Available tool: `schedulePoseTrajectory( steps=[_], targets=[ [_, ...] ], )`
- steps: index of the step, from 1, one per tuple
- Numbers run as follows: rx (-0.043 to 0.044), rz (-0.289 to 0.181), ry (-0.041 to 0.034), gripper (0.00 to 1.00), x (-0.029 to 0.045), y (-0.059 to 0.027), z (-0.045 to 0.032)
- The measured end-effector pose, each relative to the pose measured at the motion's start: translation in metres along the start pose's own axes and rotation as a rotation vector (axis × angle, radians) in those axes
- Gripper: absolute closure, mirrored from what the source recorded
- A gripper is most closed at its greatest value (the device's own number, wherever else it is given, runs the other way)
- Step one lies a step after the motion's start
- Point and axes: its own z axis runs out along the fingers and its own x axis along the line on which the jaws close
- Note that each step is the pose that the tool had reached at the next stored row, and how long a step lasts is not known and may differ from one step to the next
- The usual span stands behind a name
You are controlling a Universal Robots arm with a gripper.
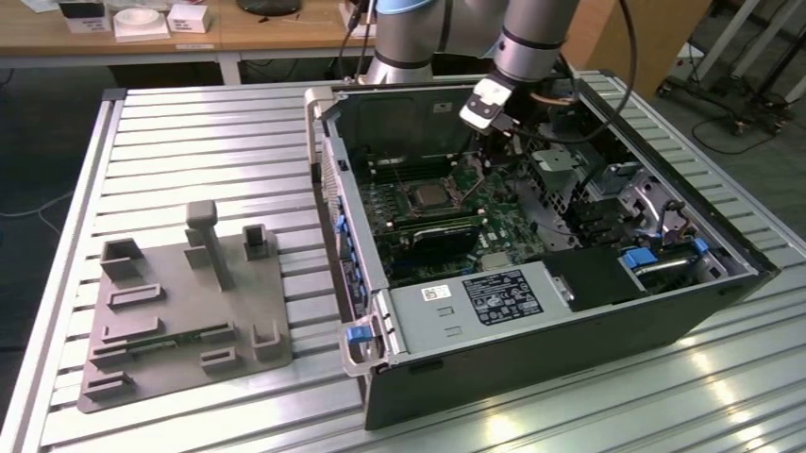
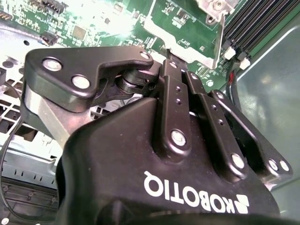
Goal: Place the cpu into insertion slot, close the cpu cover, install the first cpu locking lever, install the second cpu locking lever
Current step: 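Close the cpu cover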
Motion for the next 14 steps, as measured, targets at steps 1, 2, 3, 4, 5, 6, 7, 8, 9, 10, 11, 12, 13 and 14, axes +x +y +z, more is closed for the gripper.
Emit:
schedulePoseTrajectory(
  steps=[1, 2, 3, 4, 5, 6, 7, 8, 9, 10, 11, 12, 13, 14],
  targets=[
    [0.0000, 0.000, 0.0000, 0.90, 0.0000, -0.0010, 0.0000],
    [0.0000, 0.000, 0.0000, 0.90, 0.0000, -0.0020, 0.0000],
    [0.0000, -0.001, 0.0000, 0.90, 0.0001, -0.0031, 0.0000],
    [-0.0001, -0.001, 0.0000, 0.90, 0.0001, -0.0042, 0.0000],
    [-0.0001, -0.001, 0.0001, 0.90, 0.0001, -0.0054, 0.0000],
    [0.0000, -0.002, 0.0000, 0.90, 0.0001, -0.0067, 0.0000],
    [0.0000, -0.002, 0.0000, 0.90, 0.0002, -0.0079, 0.0000],
    [-0.0001, -0.003, 0.0000, 0.90, 0.0002, -0.0090, 0.0000],
    [-0.0001, -0.003, 0.0001, 0.90, 0.0002, -0.0101, 0.0001],
    [-0.0001, -0.003, 0.0000, 0.90, 0.0002, -0.0110, 0.0001],
    [-0.0001, -0.004, 0.0000, 0.90, 0.0002, -0.0119, 0.0001],
    [-0.0001, -0.004, -0.0001, 0.90, 0.0003, -0.0128, 0.0000],
    [0.0000, -0.004, 0.0000, 0.90, 0.0003, -0.0137, 0.0001],
    [-0.0001, -0.004, 0.0000, 0.90, 0.0003, -0.0147, 0.0001]
  ],
)
